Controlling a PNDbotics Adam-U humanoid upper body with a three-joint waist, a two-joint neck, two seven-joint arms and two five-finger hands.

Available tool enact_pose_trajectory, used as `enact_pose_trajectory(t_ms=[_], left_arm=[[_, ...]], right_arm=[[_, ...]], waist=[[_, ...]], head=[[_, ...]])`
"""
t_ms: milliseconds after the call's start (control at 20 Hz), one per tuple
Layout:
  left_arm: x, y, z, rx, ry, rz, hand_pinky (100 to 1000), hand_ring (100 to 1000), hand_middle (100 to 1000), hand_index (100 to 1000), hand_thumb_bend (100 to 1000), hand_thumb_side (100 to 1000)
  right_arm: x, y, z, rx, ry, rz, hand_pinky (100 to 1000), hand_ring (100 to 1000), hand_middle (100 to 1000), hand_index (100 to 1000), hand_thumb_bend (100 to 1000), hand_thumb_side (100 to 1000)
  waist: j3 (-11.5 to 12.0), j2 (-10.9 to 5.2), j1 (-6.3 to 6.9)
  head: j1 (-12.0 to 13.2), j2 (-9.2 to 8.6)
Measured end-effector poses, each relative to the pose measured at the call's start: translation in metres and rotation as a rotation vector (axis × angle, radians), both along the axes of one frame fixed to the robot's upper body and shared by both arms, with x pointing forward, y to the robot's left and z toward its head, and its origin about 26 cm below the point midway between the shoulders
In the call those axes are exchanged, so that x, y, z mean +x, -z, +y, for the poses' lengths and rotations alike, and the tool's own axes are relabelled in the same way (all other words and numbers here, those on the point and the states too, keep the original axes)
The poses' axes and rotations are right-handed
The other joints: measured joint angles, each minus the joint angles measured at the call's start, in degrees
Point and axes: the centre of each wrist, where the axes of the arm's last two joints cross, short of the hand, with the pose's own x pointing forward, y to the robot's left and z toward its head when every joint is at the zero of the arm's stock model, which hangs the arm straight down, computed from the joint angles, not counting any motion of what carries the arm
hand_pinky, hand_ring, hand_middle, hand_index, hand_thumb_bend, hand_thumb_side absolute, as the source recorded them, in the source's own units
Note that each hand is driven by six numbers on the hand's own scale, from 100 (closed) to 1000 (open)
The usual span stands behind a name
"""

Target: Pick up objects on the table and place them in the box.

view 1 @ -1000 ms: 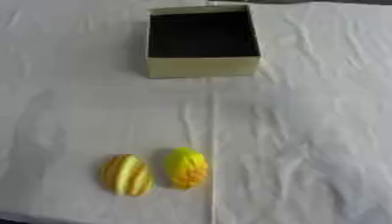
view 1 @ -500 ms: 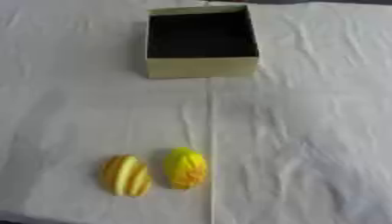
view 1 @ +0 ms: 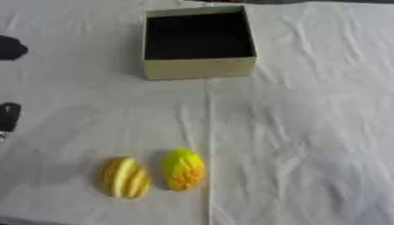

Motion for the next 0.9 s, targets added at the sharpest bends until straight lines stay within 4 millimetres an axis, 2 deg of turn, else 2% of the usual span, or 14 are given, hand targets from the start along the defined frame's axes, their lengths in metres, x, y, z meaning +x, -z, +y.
enact_pose_trajectory(t_ms=[300,500,700,900], left_arm=[[-0.002,0.002,0.001,0.102,-0.006,0.093,835,901,799,899,164,668],[0.0,-0.001,-0.007,0.142,0.024,0.154,844,914,809,900,170,665],[0.004,-0.006,-0.018,0.184,0.047,0.21,848,918,810,890,227,621],[0.007,-0.008,-0.03,0.198,0.05,0.246,852,923,809,880,275,620]], right_arm=[[0.0,0.001,0.001,-0.006,-0.002,0.012,849,687,743,802,100,472],[0.0,0.002,0.002,-0.01,-0.005,0.019,849,686,743,802,100,475],[0.0,0.005,0.001,-0.012,-0.003,0.032,850,686,743,802,100,479],[-0.001,0.006,0.001,-0.015,-0.005,0.043,850,685,742,801,100,484]], waist=[[0.1,-0.13,0.34],[-0.3,-0.24,0.36],[-0.2,-0.88,0.55],[0.2,-1.37,1.0]], head=[[-0.4,0.06],[-0.5,0.27],[-0.7,0.66],[-0.7,1.13]])
